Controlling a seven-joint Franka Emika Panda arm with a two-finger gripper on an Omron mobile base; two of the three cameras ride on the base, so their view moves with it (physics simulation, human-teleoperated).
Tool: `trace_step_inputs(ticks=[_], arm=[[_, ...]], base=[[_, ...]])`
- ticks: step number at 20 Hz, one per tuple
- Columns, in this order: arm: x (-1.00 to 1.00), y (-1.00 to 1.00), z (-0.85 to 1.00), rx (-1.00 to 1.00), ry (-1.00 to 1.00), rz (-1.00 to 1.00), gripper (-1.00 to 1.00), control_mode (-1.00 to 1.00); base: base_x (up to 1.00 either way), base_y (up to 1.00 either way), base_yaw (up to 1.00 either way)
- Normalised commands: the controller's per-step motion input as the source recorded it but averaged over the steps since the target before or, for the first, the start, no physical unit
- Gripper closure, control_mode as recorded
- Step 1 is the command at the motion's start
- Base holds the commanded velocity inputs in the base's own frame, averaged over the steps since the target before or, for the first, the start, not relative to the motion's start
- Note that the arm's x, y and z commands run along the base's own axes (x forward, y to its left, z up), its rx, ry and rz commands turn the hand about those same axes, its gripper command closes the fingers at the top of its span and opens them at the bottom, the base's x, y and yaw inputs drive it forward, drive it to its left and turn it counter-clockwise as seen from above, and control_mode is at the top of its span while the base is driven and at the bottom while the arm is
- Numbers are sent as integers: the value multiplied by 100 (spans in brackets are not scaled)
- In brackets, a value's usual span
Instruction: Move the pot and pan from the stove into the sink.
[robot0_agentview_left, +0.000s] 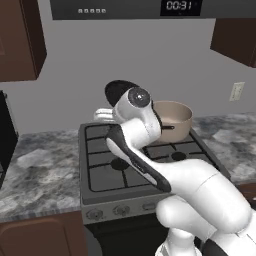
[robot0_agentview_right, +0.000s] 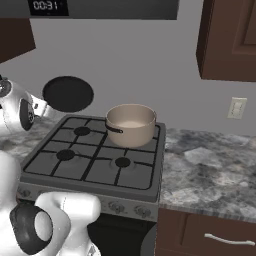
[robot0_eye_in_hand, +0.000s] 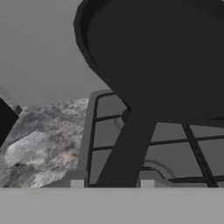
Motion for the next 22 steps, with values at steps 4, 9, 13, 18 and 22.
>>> trace_step_inputs(ticks=[4, 9, 13, 18, 22], arm=[[-82, -6, 25, -9, -41, 0, 100, -100], [-90, -8, 18, -4, -38, 0, 100, -100], [-100, -18, 39, 2, -28, 0, 100, -100], [-83, -14, 46, 8, -2, 0, 100, -100], [-6, 0, 1, 0, 1, 0, 100, -100]], base=[[0, 0, 0], [0, 0, 0], [0, 0, 0], [0, 0, 0], [0, 0, 0]])
